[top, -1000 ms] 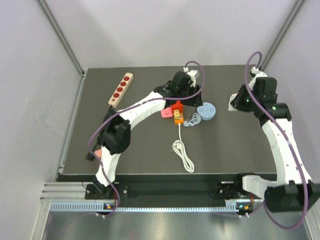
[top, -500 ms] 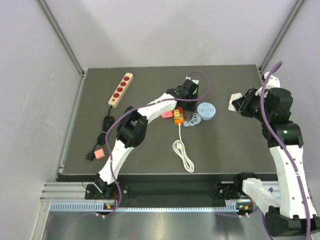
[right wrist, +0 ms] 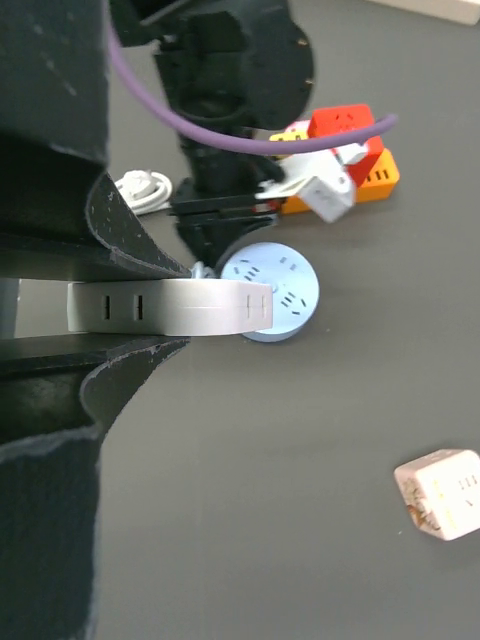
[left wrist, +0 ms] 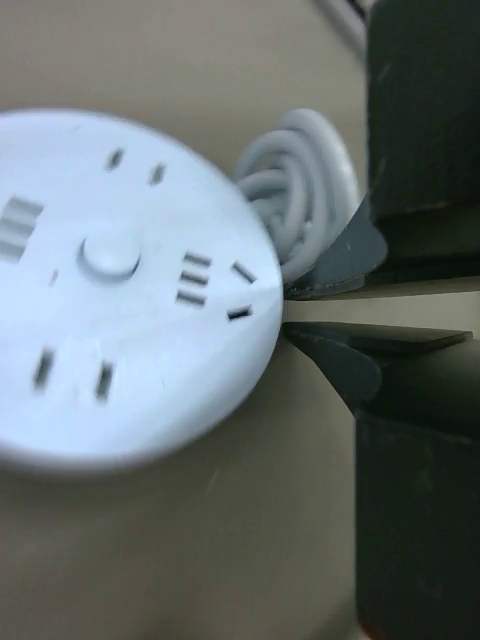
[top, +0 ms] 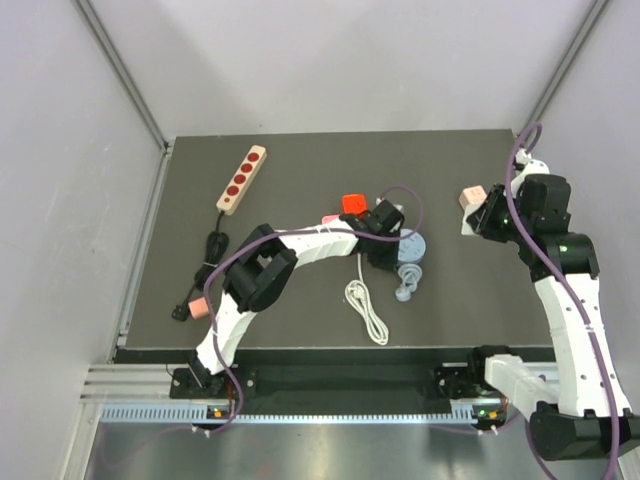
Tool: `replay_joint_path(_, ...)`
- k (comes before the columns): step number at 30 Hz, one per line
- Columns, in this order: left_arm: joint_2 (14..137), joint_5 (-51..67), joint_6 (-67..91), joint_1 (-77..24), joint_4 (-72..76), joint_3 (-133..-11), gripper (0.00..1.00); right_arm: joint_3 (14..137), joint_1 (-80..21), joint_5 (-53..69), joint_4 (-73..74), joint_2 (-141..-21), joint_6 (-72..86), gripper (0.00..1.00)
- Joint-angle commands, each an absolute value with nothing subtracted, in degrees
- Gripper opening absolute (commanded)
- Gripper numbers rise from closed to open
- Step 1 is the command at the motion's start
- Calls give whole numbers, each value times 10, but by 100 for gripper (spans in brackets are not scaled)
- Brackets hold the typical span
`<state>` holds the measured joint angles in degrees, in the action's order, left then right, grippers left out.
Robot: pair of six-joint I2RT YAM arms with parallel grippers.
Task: Insert the plug
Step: Adjust the socket at the center of the board.
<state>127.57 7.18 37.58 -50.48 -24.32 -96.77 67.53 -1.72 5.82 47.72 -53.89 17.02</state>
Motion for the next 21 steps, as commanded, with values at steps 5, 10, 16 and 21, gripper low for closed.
replay_joint_path(5,1196,173,453,-548,-123,-928,23,653,-16,54,495,-575,171,0)
replay_joint_path(10,1127,128,422,-514,-217,-927,43,656,-76,20,526,-648,182,0)
replay_joint_path(16,994,112,382,-411,-283,-842,56,708,-134,-28,582,-746,194,0)
replay_joint_path(21,877,114,313,-318,-304,-737,77,787,-164,-71,627,-838,209,0)
